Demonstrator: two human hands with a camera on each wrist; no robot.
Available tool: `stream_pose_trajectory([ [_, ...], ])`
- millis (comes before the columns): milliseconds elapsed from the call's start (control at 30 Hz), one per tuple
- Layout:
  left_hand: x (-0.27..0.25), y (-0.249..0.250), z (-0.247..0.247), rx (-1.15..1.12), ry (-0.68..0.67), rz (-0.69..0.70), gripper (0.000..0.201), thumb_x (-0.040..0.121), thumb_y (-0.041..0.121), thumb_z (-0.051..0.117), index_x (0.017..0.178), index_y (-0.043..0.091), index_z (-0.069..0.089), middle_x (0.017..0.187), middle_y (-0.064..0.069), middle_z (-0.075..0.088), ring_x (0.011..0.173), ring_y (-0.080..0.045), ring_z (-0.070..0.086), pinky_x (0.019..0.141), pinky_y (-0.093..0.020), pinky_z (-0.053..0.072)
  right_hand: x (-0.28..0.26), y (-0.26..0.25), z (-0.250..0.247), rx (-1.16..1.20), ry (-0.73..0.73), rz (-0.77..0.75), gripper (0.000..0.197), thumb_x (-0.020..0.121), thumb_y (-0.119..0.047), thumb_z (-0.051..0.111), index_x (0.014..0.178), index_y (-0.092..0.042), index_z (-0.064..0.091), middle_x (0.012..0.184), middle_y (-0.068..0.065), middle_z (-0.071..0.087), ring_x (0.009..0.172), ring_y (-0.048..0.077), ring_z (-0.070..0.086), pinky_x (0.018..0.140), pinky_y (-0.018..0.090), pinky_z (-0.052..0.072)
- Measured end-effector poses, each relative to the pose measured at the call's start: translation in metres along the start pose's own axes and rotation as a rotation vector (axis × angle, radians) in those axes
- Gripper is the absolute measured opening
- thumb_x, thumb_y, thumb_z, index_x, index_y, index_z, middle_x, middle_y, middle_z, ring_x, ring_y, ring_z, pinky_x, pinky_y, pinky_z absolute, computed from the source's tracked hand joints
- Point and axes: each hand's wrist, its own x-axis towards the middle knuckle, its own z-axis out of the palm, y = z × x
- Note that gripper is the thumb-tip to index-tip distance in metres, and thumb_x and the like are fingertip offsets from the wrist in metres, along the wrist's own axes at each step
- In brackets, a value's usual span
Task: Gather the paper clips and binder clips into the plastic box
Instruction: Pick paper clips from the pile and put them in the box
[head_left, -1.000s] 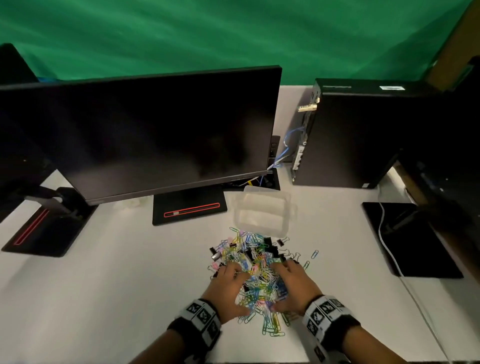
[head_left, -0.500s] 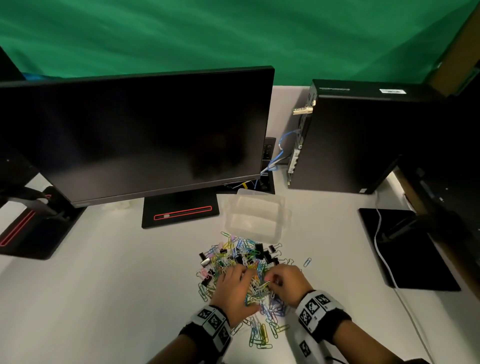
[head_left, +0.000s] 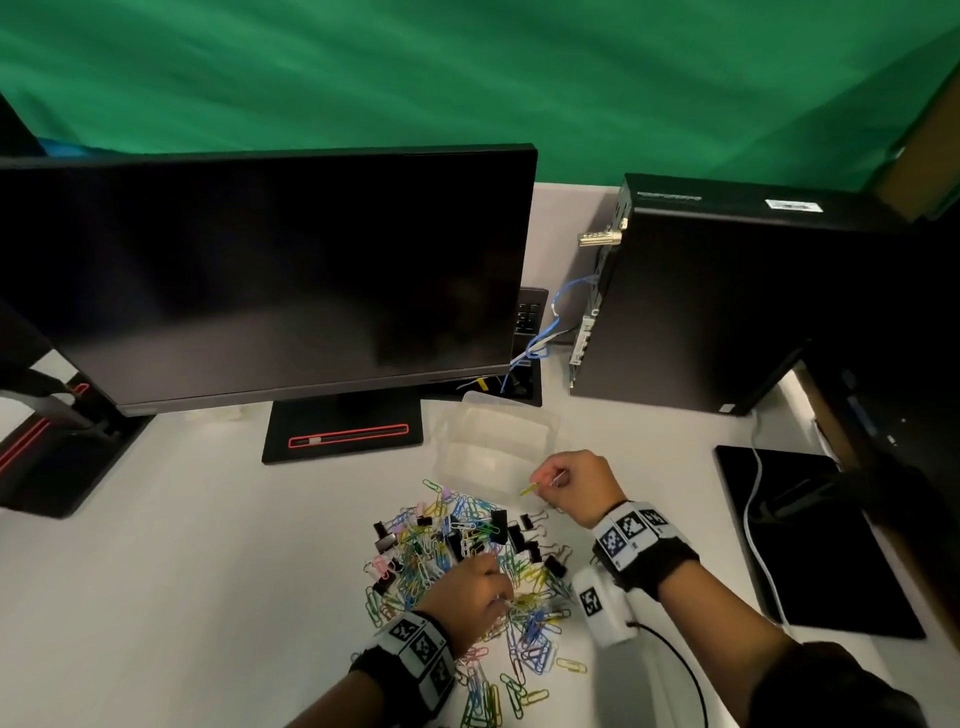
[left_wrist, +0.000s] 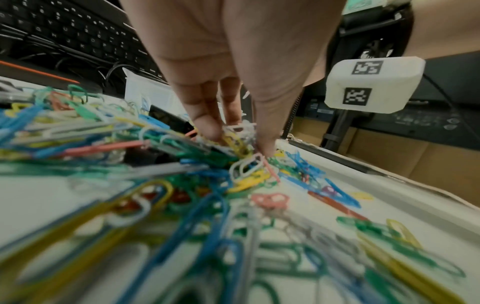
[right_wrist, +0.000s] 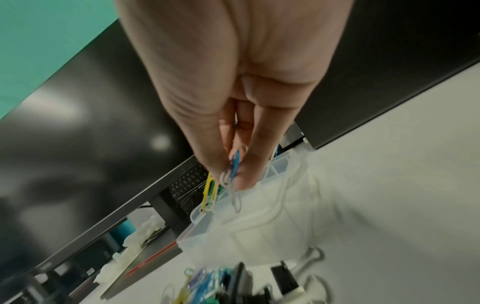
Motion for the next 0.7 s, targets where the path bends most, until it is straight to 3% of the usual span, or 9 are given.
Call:
stream_pose_trajectory([
  [67,0.005,-0.001,-0.003,-0.081,0.027,-0.031,0.022,0.094,0.022,0.046,0.105,0.012,0.062,0.117,-0.005,0.059,0.111,-0.018,0.053,0.094,-0.026,0.043,0.012,-0.002,0.002,0.044,0.055,0.028,0.024,0.075,-0.003,0.068,0.066,-0.026,0.065,0.062,-0.005,0.061,0.047,0.003,0.056,0.047,0.007,0.043],
  [167,0.009,-0.006,-0.011,-0.178,0.109,-0.064,0.019,0.092,0.020,0.051,0.102,0.013,0.066,0.109,-0.002,0.067,0.098,-0.011,0.060,0.074,-0.001,0.036,0.026,-0.006,0.010,0.073,0.132,0.076,0.018,0.079,0.002,0.060,0.077,-0.012,0.071,0.071,0.004,0.065,0.054,0.015,0.058,0.049,0.007,0.044],
  [200,0.011,-0.008,-0.015,-0.201,0.126,-0.063,0.019,0.091,0.020,0.053,0.102,0.013,0.067,0.107,-0.001,0.068,0.095,-0.009,0.060,0.073,0.002,0.036,0.028,-0.006,0.013,0.072,0.149,0.092,0.019,0.080,0.003,0.057,0.082,-0.009,0.072,0.073,0.005,0.065,0.058,0.016,0.057,0.053,0.008,0.045],
  [333,0.019,-0.013,-0.039,-0.287,0.150,-0.094,0.017,0.090,0.023,0.056,0.101,0.016,0.067,0.106,0.002,0.069,0.087,-0.004,0.059,0.085,-0.014,0.046,0.032,-0.005,0.024,0.079,0.135,0.138,0.027,0.084,0.005,0.050,0.092,-0.008,0.072,0.088,0.009,0.069,0.081,0.019,0.060,0.082,0.023,0.048],
  [433,0.030,-0.022,-0.063,-0.373,0.194,-0.145,0.017,0.090,0.020,0.057,0.102,0.014,0.067,0.105,0.000,0.069,0.083,-0.005,0.059,0.079,-0.011,0.045,0.026,-0.004,0.027,0.080,0.146,0.122,0.034,0.084,0.008,0.044,0.092,-0.011,0.072,0.097,0.009,0.071,0.087,0.019,0.061,0.087,0.027,0.048],
  [500,0.040,-0.027,-0.079,-0.409,0.239,-0.174,0.015,0.089,0.019,0.059,0.099,0.012,0.068,0.100,-0.002,0.070,0.073,-0.003,0.058,0.068,-0.006,0.043,0.016,-0.003,0.026,0.118,0.155,0.110,0.038,0.083,0.010,0.044,0.088,-0.015,0.072,0.093,0.007,0.070,0.085,0.020,0.063,0.085,0.034,0.053],
  [533,0.046,-0.029,-0.085,-0.434,0.264,-0.185,0.014,0.088,0.018,0.060,0.096,0.013,0.069,0.098,-0.003,0.070,0.071,-0.004,0.059,0.067,-0.009,0.045,0.008,-0.003,0.025,0.153,0.158,0.109,0.039,0.082,0.010,0.045,0.084,-0.019,0.071,0.088,0.004,0.069,0.082,0.020,0.063,0.080,0.035,0.055],
  [633,0.065,-0.035,-0.098,-0.532,0.303,-0.218,0.011,0.087,0.013,0.062,0.094,0.010,0.070,0.095,-0.006,0.069,0.074,-0.015,0.062,0.073,-0.024,0.054,-0.018,0.006,0.023,0.166,0.120,0.095,0.040,0.082,0.005,0.053,0.074,-0.032,0.064,0.081,-0.005,0.067,0.063,0.011,0.058,0.059,0.018,0.051],
  [700,0.077,-0.037,-0.102,-0.591,0.326,-0.206,0.011,0.087,0.007,0.059,0.093,0.008,0.069,0.096,-0.013,0.069,0.075,-0.020,0.063,0.073,-0.030,0.057,-0.038,0.015,0.025,0.110,0.058,0.095,0.025,0.081,-0.001,0.060,0.078,-0.025,0.066,0.084,-0.007,0.068,0.061,0.007,0.055,0.055,0.010,0.046],
])
